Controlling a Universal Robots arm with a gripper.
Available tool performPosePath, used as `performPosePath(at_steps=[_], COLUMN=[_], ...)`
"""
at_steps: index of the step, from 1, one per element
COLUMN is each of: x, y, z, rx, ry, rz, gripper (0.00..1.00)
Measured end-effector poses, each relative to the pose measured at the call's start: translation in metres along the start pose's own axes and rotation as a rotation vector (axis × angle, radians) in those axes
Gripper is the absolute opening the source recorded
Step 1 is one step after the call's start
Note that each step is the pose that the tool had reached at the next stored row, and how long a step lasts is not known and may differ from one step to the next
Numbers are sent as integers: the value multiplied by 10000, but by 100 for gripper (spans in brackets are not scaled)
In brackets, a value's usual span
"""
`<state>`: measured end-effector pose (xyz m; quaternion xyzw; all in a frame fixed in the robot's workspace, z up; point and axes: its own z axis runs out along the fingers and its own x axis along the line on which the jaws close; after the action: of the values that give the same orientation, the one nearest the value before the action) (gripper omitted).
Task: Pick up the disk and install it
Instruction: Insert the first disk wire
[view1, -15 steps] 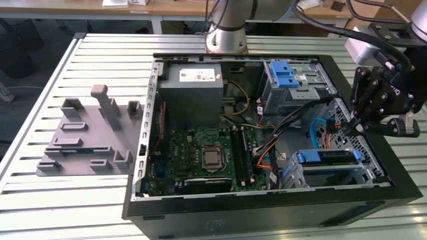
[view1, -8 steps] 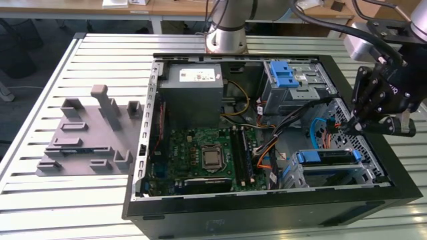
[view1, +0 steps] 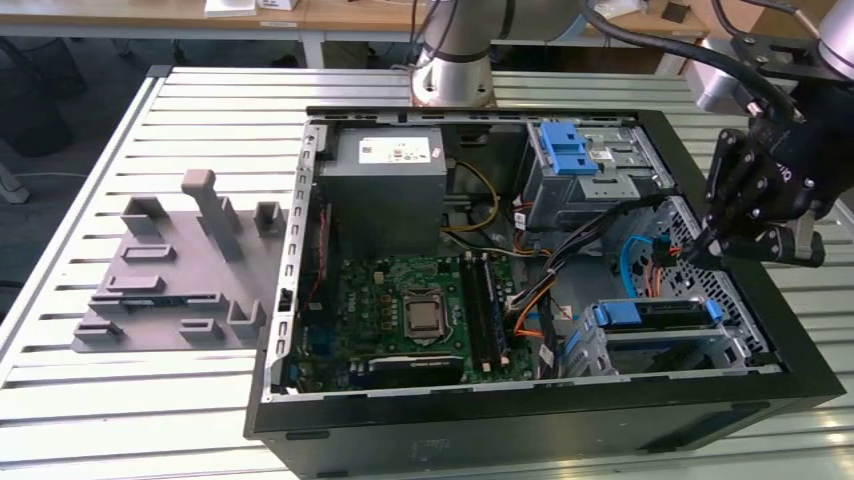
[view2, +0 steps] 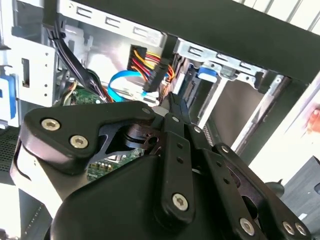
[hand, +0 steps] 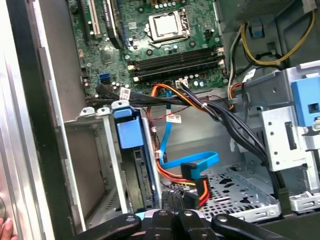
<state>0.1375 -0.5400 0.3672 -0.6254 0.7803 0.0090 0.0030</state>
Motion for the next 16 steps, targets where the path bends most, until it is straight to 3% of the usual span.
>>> performPosePath(at_steps=[5, 11, 15, 16], x=[-91, -125, -137, -141], y=[-16, -25, -46, -45], z=[3, 7, 11, 11], rx=[1, 7, 11, 15], ry=[-2, -4, 45, 63], rz=[61, 480, 555, 563], gripper=[11, 11, 11, 17])
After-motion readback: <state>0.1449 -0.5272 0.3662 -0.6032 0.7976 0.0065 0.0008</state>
